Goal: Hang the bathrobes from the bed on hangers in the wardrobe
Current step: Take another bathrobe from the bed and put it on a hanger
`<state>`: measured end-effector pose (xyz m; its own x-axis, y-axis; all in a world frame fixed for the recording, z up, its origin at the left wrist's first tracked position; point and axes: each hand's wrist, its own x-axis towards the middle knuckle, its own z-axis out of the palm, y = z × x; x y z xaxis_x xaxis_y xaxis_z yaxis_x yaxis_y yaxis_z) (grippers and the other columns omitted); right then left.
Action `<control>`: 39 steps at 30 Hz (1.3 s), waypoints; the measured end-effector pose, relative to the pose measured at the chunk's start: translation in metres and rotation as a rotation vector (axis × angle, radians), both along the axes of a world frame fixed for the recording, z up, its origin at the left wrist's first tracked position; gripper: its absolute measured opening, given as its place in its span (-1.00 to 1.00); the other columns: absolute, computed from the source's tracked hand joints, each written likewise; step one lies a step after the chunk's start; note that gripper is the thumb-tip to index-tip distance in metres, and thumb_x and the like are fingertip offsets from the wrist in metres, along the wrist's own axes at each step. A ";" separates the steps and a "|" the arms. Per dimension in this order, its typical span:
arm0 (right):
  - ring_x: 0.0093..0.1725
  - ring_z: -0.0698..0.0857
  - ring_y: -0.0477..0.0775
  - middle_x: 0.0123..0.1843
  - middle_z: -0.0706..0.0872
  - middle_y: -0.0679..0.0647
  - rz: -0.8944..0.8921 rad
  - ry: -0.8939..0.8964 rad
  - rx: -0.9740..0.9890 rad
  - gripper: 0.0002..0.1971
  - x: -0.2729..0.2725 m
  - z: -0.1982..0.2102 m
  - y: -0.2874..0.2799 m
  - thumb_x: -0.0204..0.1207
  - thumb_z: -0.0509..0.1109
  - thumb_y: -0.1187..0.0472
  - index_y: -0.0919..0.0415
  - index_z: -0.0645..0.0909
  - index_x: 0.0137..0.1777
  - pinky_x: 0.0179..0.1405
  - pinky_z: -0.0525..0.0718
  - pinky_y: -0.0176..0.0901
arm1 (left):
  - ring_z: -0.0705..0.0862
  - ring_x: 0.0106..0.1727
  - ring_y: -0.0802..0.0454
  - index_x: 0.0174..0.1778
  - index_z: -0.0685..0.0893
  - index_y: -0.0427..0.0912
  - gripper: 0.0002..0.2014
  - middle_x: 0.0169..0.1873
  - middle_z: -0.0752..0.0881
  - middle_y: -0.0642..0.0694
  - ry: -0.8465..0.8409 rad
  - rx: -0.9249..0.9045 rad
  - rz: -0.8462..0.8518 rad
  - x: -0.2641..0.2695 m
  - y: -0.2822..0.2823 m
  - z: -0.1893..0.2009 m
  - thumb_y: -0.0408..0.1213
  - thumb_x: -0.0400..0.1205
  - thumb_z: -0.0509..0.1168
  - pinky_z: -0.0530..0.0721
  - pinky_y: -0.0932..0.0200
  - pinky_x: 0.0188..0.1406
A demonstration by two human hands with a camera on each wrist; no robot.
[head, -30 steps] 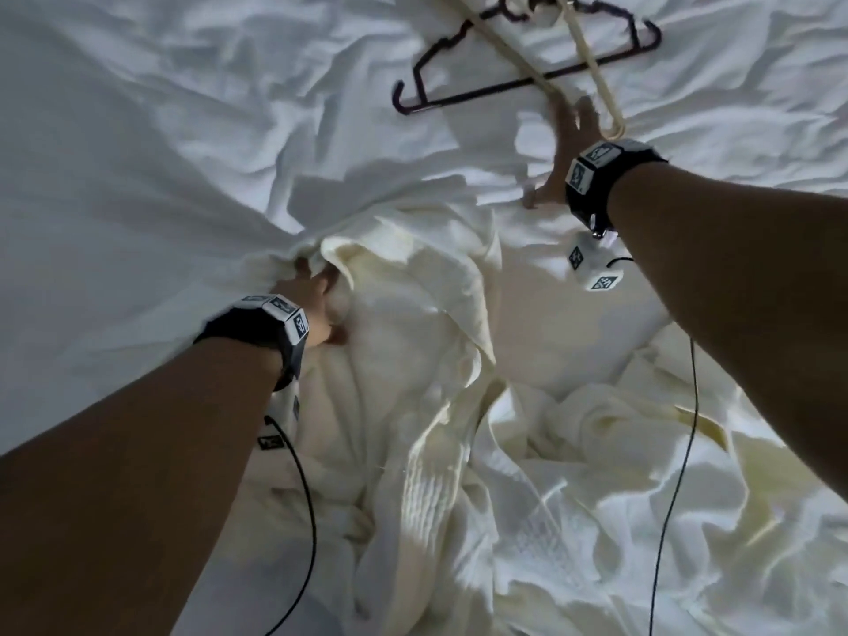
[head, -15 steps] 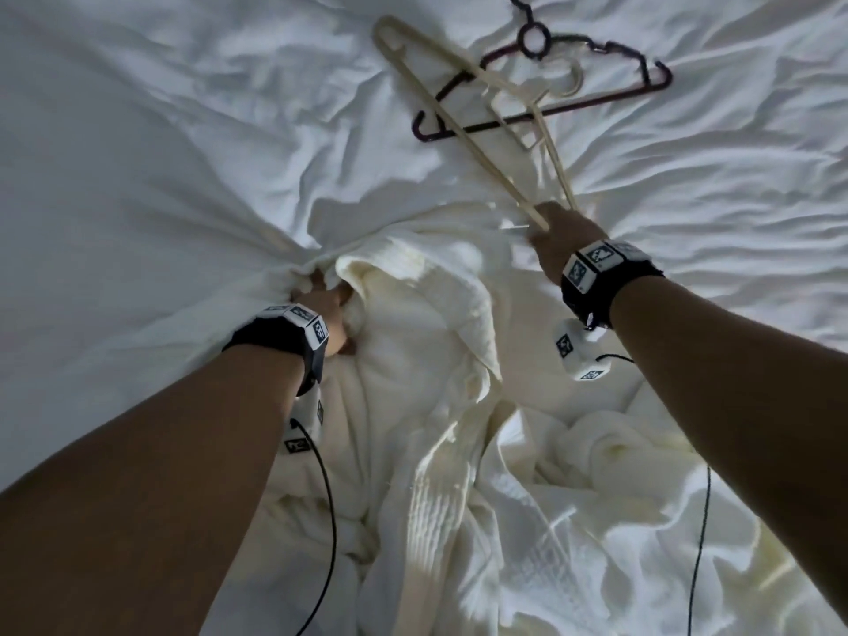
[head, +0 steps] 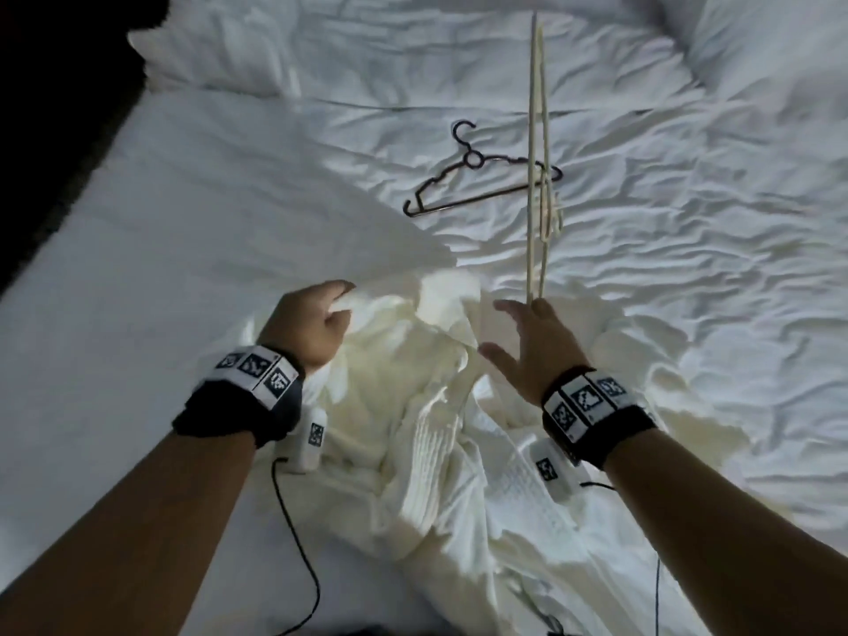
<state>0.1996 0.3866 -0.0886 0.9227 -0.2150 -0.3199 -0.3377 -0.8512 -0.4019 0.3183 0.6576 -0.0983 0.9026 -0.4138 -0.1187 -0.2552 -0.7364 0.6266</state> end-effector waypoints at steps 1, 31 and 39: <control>0.37 0.53 0.17 0.41 0.43 0.15 0.040 0.006 0.018 -0.20 -0.006 0.014 0.018 0.44 0.47 -0.18 -0.03 0.22 0.62 0.38 0.52 0.02 | 0.72 0.14 0.05 0.20 0.75 -0.19 -0.62 0.11 0.79 -0.07 0.011 -0.093 -0.088 -0.023 0.000 0.024 -0.13 0.54 0.27 0.52 0.42 0.16; 0.07 0.64 -0.06 -0.01 0.63 -0.15 0.006 -0.270 0.093 -0.22 -0.242 0.210 0.081 0.16 0.56 -0.40 -0.25 0.51 0.42 0.03 0.53 -0.27 | 0.43 -0.48 0.13 -0.44 0.45 -0.19 -0.54 -0.52 0.42 -0.13 -0.181 -0.331 -0.231 -0.301 0.048 0.247 0.10 0.62 0.11 0.36 0.24 -0.48; -0.02 0.66 0.07 -0.14 0.60 -0.07 -0.065 -0.199 0.032 -0.73 -0.238 0.190 0.091 0.42 0.43 -0.25 -0.09 0.66 -0.09 -0.09 0.51 -0.22 | 0.54 -0.44 0.12 -0.33 0.62 -0.21 -0.55 -0.46 0.58 -0.16 -0.167 -0.358 -0.202 -0.311 0.046 0.250 0.18 0.48 0.33 0.43 0.32 -0.44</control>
